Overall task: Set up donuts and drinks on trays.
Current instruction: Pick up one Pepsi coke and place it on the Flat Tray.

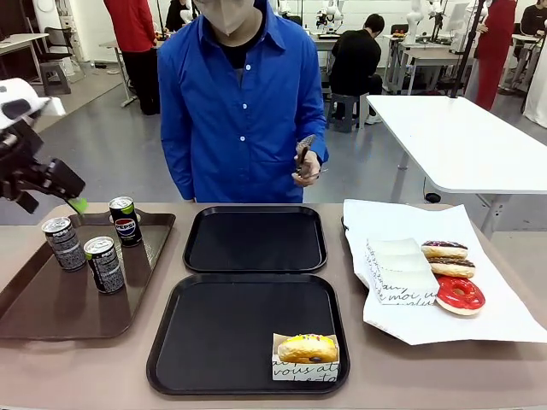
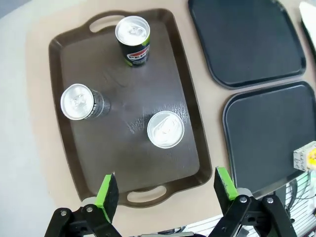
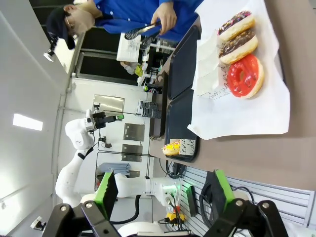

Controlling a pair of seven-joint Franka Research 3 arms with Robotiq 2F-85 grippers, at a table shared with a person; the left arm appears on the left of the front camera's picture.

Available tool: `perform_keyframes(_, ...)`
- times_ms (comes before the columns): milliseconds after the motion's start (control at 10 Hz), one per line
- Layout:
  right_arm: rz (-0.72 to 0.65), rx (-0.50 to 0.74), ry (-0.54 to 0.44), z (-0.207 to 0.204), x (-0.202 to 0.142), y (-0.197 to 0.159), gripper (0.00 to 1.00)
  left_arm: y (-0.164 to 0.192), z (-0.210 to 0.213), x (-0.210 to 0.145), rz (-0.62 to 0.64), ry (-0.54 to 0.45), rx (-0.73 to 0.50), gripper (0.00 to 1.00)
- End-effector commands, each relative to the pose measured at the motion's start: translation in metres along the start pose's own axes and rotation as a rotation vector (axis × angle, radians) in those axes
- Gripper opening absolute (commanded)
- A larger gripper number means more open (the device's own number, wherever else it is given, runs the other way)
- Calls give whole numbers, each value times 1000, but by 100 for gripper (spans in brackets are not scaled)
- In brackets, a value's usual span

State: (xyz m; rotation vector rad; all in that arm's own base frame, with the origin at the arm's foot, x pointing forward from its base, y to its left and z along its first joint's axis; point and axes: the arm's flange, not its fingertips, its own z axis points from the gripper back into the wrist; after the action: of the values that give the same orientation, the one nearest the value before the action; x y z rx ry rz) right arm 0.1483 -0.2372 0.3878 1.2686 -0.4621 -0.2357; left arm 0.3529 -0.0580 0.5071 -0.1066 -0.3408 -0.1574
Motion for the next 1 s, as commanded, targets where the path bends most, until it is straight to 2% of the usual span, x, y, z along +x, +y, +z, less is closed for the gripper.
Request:
perform_keyframes(0, 19, 9, -8, 0, 2, 1, 100, -13, -20, 25, 5, 44, 58, 100)
perform_keyframes(300, 19, 9, -8, 0, 2, 1, 100, -39, -53, 29, -62, 138, 141, 100)
perform_keyframes(700, 19, 9, -8, 0, 2, 1, 100, -38, -85, 43, -13, 220, 194, 100)
perform_keyframes(900, 19, 9, -8, 0, 2, 1, 100, -34, -77, 42, 35, 225, 160, 100)
